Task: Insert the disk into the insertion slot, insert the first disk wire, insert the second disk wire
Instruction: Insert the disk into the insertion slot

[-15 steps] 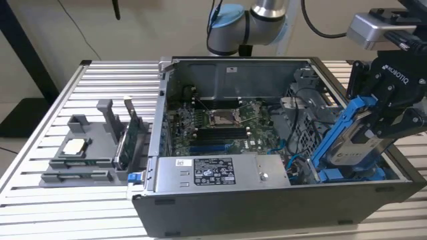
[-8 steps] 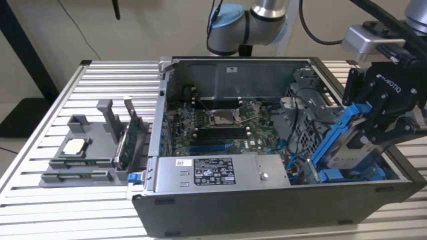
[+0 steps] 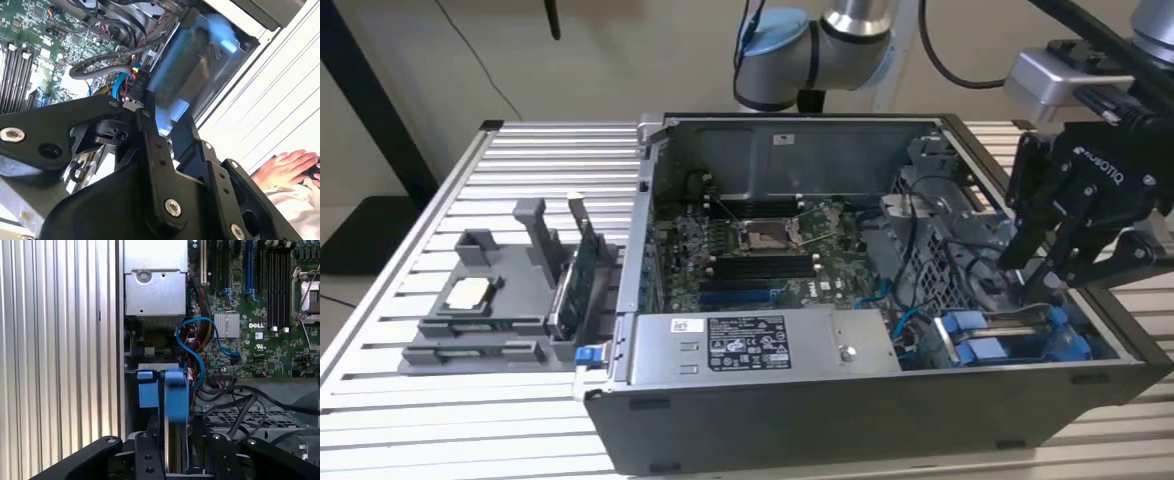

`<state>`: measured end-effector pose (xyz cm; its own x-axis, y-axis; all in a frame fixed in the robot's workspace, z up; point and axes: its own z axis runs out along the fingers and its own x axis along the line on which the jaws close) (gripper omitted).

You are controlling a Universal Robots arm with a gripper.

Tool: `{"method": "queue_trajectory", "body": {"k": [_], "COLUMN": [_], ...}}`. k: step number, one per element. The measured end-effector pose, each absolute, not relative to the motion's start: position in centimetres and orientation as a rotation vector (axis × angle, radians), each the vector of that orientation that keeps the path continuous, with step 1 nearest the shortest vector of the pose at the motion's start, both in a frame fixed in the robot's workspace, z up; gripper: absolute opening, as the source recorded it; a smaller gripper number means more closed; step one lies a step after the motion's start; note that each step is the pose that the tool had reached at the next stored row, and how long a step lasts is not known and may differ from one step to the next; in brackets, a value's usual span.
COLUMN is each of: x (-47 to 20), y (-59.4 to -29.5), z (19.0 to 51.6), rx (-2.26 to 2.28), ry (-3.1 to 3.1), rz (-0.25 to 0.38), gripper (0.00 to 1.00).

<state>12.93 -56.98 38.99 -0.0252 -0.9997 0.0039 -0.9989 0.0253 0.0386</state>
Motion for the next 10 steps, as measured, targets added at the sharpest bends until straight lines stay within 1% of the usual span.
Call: {"method": "queue_trajectory", "body": {"k": [7, 10], "x": [12.93, 12.93], "y": [-56.76, -56.54], "z": [39.69, 39.70], "rx": [2.173, 2.182], "ry": [-2.228, -2.237], "rz": [-0.039, -0.049], "gripper": [0.41, 0.41]}}
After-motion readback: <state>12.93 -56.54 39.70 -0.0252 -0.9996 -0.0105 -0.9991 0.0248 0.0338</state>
